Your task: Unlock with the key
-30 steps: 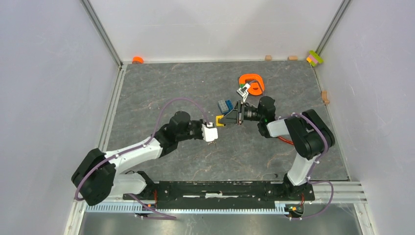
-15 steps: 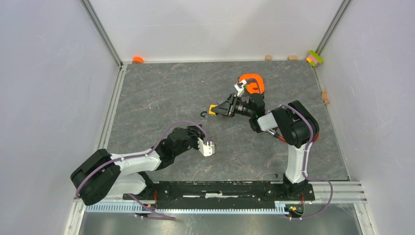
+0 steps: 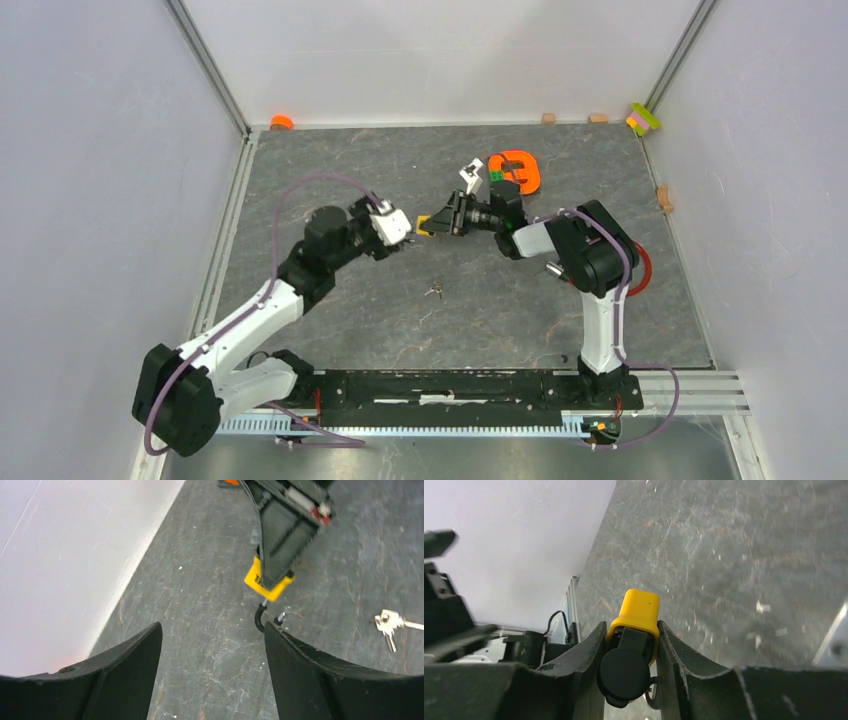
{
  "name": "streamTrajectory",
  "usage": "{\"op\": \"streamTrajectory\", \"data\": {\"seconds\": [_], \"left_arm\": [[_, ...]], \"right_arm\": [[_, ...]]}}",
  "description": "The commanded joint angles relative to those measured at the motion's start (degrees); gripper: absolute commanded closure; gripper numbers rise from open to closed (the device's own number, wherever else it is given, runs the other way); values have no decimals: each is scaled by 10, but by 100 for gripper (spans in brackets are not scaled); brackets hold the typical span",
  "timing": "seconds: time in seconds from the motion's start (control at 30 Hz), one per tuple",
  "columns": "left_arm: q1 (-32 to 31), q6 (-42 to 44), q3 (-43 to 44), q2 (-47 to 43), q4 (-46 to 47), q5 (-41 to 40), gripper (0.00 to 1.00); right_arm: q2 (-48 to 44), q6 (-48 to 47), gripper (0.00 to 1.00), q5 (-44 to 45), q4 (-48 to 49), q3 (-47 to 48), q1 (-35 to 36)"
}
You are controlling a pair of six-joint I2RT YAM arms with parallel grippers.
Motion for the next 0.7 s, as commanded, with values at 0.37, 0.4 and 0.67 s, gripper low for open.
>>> {"op": "streamTrajectory", "data": {"seconds": [0.37, 0.4, 0.67], "left_arm": [[98, -181, 155, 18, -164, 96, 18], [99, -184, 156, 19, -164, 96, 18], [99, -191, 162, 16, -171, 100, 17]], "right_arm": [[228, -41, 98, -5, -164, 398, 63], [241, -31, 98, -2, -163, 409, 65], [277, -43, 76, 10, -203, 448, 74]]}}
